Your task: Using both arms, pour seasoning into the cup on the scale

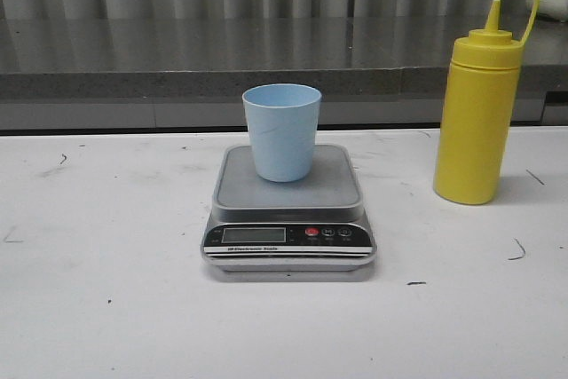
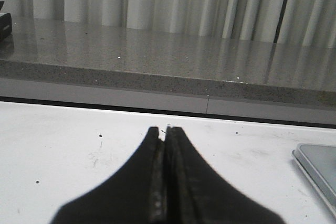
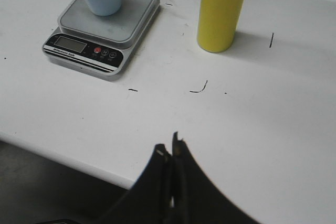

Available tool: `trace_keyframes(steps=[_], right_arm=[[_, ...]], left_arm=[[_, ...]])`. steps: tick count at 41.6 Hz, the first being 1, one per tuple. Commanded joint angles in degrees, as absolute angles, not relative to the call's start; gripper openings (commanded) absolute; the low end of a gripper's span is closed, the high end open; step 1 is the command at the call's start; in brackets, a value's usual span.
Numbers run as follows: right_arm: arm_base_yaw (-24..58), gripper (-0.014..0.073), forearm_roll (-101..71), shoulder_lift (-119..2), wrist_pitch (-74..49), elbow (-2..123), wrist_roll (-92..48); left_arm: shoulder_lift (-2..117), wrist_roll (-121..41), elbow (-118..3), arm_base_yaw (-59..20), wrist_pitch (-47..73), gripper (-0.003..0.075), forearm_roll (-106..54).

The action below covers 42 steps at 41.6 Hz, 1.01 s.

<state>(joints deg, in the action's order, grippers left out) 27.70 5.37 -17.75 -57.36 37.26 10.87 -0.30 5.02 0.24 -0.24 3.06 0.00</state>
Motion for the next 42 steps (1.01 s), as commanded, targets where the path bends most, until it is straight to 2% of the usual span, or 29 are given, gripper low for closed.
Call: trace_keyframes(steps=[1,7,11,21,32,35,42], right_arm=[[27.73,-0.0069,5.61,-18.29,-53.85,39.19,10.13],[27.13,-0.0069,7.57,-18.18,-53.16,38.94,10.13],[23.25,-0.0066,7.62,-17.91,-47.58,36.42,10.13],[11.44,-0.0066,7.50,-9.22,-22.36,20.14,10.13],[5.14,-0.0066,7.50,1.54,-2.49,1.95,10.13],[4.31,-0.0066,7.50,1.53,1.06,-1.41,10.13],[4.03,-0.0066,7.50,1.53,0.00,-1.20,10.18]], left_arm=[[-1.32,5.19,1.65,-0.75,-0.99,-0.0020,-0.64],[-1.32,5.19,1.65,-0.75,-0.99,-0.0020,-0.64],[-1.21,5.19,1.65,-0.75,-0.99,-0.0020,-0.64],[-1.21,5.19,1.65,-0.75,-0.99,-0.0020,-0.64],[-1.21,5.19,1.65,-0.75,-0.99,-0.0020,-0.64],[-1.21,5.19,1.65,-0.75,-0.99,-0.0020,-0.64],[-1.21,5.19,1.65,-0.75,-0.99,-0.0020,-0.64]])
